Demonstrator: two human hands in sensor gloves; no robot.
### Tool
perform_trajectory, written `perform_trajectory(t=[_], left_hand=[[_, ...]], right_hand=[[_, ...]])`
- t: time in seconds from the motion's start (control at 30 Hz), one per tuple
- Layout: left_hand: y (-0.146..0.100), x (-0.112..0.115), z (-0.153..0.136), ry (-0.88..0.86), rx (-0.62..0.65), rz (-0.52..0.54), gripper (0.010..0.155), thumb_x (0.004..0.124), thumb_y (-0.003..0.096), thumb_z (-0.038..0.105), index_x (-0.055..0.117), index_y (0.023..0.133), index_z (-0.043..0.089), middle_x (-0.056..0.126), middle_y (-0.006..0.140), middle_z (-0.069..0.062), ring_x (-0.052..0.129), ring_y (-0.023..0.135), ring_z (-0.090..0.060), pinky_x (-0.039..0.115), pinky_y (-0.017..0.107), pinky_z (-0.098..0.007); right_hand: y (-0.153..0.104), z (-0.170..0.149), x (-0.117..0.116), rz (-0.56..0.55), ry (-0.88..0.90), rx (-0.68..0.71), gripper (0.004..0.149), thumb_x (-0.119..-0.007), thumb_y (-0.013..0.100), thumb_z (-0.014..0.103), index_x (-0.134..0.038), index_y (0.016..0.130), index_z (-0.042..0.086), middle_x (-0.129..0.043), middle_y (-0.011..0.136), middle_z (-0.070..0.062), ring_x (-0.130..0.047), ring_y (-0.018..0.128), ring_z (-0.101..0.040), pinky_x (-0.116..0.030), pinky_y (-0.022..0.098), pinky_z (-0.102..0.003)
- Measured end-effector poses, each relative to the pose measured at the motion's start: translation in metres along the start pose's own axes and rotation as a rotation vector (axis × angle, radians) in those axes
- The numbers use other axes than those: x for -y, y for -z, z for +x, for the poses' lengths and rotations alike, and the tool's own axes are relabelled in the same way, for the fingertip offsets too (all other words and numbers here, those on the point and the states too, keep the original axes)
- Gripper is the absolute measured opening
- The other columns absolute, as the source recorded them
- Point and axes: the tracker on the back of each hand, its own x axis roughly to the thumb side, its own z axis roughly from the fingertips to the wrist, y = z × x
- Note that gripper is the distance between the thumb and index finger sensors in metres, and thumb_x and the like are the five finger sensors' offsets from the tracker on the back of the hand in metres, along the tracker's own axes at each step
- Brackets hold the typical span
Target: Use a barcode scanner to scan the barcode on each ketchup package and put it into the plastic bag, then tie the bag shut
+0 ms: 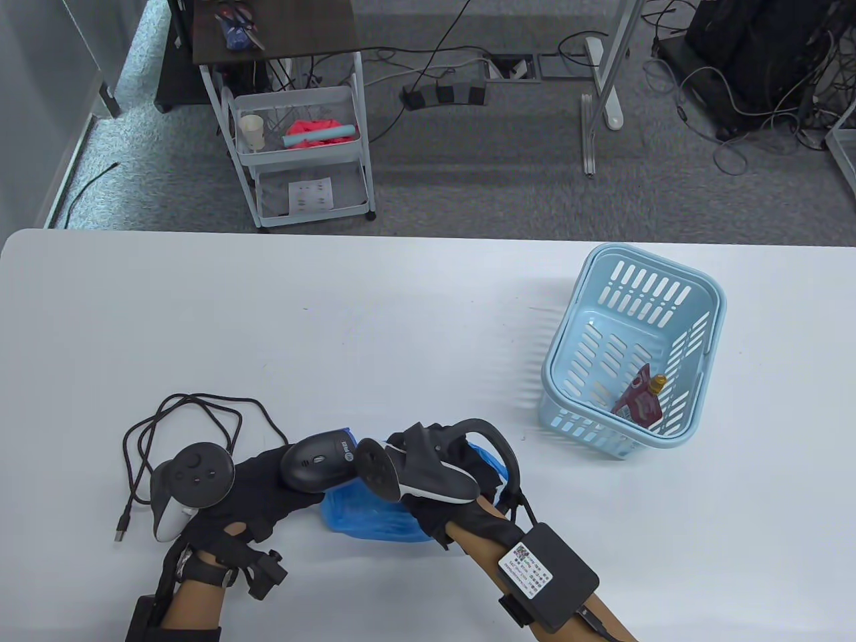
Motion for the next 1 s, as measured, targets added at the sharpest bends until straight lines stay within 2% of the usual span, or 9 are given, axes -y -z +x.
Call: perform_trajectory(t=[0.3,0.57,0.7,0.77,1.0], left_hand=[[0.0,0.0,0.0,0.001,0.0,0.0,0.052,0.09,0.0409,0.049,0.084,0.087,0.026,0.09,0.085,0.006,0.1,0.065,-0.025,0.08,0.057,-0.048],[0.0,0.001,0.0,0.003,0.0,-0.001,0.052,0.09,0.0408,0.049,0.084,0.087,0.026,0.09,0.085,0.006,0.1,0.065,-0.025,0.08,0.057,-0.048],[0.0,0.0,0.0,-0.001,0.0,0.001,0.053,0.09,0.041,0.049,0.084,0.087,0.025,0.09,0.085,0.005,0.1,0.066,-0.025,0.08,0.057,-0.048],[0.0,0.0,0.0,-0.001,-0.001,0.001,0.053,0.09,0.0409,0.049,0.084,0.087,0.025,0.09,0.085,0.005,0.1,0.065,-0.025,0.08,0.057,-0.048],[0.0,0.0,0.001,-0.004,-0.002,0.003,0.053,0.09,0.0409,0.049,0.084,0.087,0.026,0.09,0.085,0.006,0.1,0.065,-0.025,0.08,0.057,-0.048]], right_hand=[[-0.005,-0.009,0.011,-0.022,0.079,-0.016,0.048,-0.084,0.05,0.032,-0.077,0.091,0.009,-0.092,0.078,-0.017,-0.092,0.054,-0.033,-0.081,0.038,-0.041],[-0.018,-0.032,0.038,-0.123,0.156,-0.072,0.049,-0.082,0.051,0.033,-0.075,0.094,0.01,-0.089,0.082,-0.017,-0.09,0.059,-0.036,-0.08,0.041,-0.043],[-0.026,-0.056,0.048,-0.165,0.179,-0.136,0.051,-0.08,0.052,0.033,-0.073,0.096,0.01,-0.087,0.086,-0.019,-0.089,0.065,-0.039,-0.078,0.045,-0.046],[-0.028,-0.067,0.048,-0.151,0.182,-0.165,0.052,-0.08,0.052,0.033,-0.071,0.098,0.01,-0.085,0.089,-0.019,-0.087,0.068,-0.04,-0.078,0.048,-0.048],[-0.034,-0.128,0.038,-0.104,0.18,-0.356,0.056,-0.08,0.052,0.032,-0.066,0.103,0.011,-0.073,0.101,-0.025,-0.077,0.083,-0.047,-0.071,0.057,-0.055]])
